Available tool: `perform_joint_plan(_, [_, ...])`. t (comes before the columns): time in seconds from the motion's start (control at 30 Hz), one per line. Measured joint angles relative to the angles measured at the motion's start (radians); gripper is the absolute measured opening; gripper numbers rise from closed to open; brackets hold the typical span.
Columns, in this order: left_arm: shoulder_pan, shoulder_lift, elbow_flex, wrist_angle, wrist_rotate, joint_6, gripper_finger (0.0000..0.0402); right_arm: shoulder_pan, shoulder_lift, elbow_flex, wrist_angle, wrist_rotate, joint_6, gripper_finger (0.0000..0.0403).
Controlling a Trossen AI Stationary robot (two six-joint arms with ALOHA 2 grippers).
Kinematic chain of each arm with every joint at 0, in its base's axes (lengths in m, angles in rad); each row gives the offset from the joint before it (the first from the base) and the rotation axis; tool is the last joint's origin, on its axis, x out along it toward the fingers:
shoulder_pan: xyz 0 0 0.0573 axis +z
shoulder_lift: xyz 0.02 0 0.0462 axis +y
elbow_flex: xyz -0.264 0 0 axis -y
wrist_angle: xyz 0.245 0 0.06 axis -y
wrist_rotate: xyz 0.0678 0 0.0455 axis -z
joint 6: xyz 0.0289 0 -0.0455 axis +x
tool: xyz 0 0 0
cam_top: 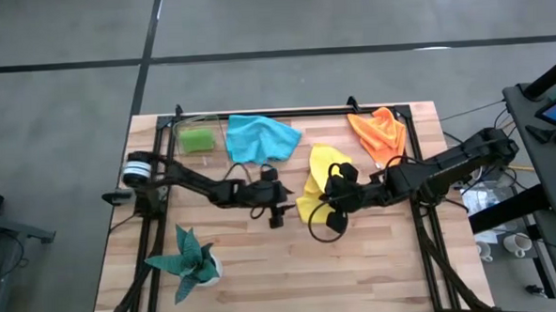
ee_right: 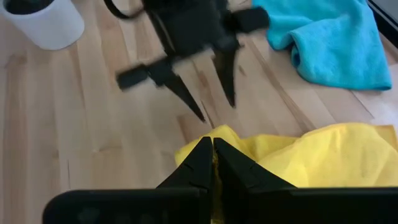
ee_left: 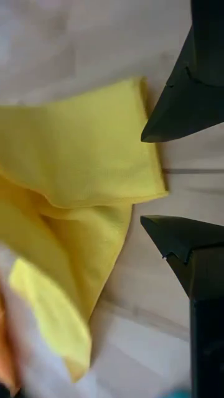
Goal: Roll microfiber towels into tight, uniform cylinder then place into a basket
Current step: Fold the yellow microfiber towel
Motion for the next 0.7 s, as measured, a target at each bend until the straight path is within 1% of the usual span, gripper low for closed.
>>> perform_joint_plan(0.1, [0.011, 0.048, 0.061, -0.068, 0.001, 0.001, 0.0187, 0.0, 0.0, 0.0, 0.001, 0.0, 0.0, 0.0008])
perform_joint_plan(0.23, [0.018, 0.061, 0.096, -0.116, 0.001, 0.002, 0.0187, 0.0, 0.0, -0.003, 0.002, 0.0, -0.002, 0.0008])
perform_joint_plan(0.5, [0.02, 0.063, 0.093, -0.167, 0.005, 0.059, 0.0187, 0.0, 0.0, -0.008, 0.002, 0.0, -0.003, 0.0008])
perform_joint_plan(0.7, [0.02, 0.072, 0.093, -0.157, 0.008, 0.124, 0.0187, 0.0, 0.0, -0.008, 0.015, 0.0, -0.003, 0.0008])
